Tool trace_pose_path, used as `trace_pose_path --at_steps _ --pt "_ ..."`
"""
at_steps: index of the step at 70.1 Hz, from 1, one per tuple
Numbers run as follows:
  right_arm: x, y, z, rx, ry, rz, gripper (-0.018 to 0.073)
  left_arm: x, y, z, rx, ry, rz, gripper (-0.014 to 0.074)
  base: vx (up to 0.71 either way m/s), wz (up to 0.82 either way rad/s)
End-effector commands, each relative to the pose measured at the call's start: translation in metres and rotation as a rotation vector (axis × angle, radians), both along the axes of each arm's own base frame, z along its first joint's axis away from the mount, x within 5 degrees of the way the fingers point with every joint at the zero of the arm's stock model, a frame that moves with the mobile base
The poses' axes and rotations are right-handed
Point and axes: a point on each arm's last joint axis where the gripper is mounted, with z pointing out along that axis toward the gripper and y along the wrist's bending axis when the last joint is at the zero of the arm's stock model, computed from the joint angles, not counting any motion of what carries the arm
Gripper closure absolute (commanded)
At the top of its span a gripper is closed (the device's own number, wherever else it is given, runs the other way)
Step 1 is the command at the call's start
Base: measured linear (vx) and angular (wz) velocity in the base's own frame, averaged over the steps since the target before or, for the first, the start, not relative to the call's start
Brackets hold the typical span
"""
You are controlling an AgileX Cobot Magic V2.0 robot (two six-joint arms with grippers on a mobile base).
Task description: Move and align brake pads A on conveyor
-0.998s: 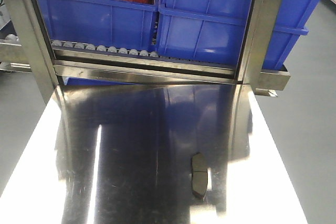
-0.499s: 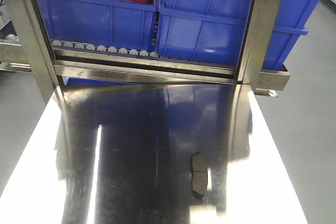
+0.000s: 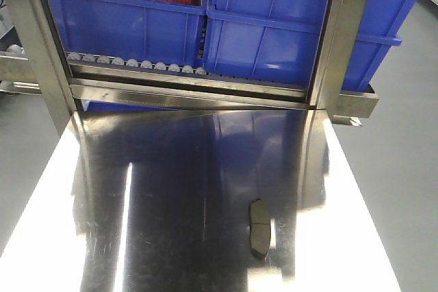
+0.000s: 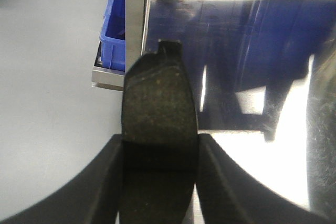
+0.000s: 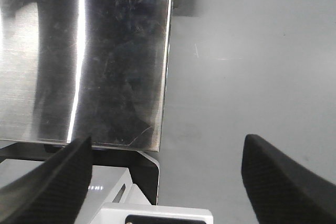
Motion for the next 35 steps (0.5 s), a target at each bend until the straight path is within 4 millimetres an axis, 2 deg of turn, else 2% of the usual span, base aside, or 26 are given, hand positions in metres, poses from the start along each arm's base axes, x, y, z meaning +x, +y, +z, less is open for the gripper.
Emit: trace_pose_path --at_steps 1,35 --pt "0.0004 -0.0006 0.0063 -0.009 0.001 0.002 -0.0006 0.0040 -0.0007 0.0150 -0.002 -0.104 -0.011 0.0603 0.00 0.00" --pt "0.0004 -0.0006 0.0063 -0.009 0.001 0.002 -0.0006 0.0040 -0.0007 0.0150 -0.002 -0.104 -0.011 0.0603 0.00 0.00"
